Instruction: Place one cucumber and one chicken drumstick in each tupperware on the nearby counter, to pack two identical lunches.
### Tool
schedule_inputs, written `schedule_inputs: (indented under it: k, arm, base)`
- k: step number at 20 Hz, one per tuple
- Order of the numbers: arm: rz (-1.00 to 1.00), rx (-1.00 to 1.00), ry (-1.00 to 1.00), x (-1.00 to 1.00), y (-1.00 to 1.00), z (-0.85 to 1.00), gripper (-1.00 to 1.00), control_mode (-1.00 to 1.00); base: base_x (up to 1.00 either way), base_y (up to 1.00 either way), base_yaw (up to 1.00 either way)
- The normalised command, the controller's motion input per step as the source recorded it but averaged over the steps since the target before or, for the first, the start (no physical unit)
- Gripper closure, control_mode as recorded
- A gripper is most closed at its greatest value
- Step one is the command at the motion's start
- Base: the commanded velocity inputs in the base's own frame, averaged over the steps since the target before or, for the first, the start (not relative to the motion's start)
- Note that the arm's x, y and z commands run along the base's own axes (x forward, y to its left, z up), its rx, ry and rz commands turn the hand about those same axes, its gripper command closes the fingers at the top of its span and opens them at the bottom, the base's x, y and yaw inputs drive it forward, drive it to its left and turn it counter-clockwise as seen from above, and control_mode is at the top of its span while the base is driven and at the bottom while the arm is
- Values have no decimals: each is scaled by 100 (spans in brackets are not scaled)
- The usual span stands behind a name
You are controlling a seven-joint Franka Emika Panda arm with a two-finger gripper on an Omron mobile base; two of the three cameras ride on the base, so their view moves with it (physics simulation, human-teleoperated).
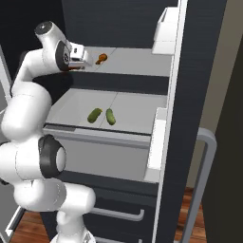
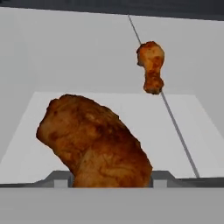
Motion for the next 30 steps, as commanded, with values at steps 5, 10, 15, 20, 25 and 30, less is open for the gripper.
schedule_inputs:
  k: [5, 10, 15, 20, 25, 30]
  arm:
    - [0, 7, -4, -100, -51, 0, 100, -100]
    - [3, 0, 0, -100, -24, 0, 100, -100]
    - [6, 0, 0, -100, -13, 0, 100, -100]
    - [7, 0, 0, -97, 0, 0, 100, -100]
    - [3, 0, 0, -39, 0, -3, 100, 100]
    - [0, 0, 0, 0, 0, 0, 100, 100]
  base:
    - [0, 0, 0]
    - [0, 0, 0]
    - [0, 0, 0]
    - [0, 0, 0]
    - [-60, 0, 5]
    - [-100, 0, 4]
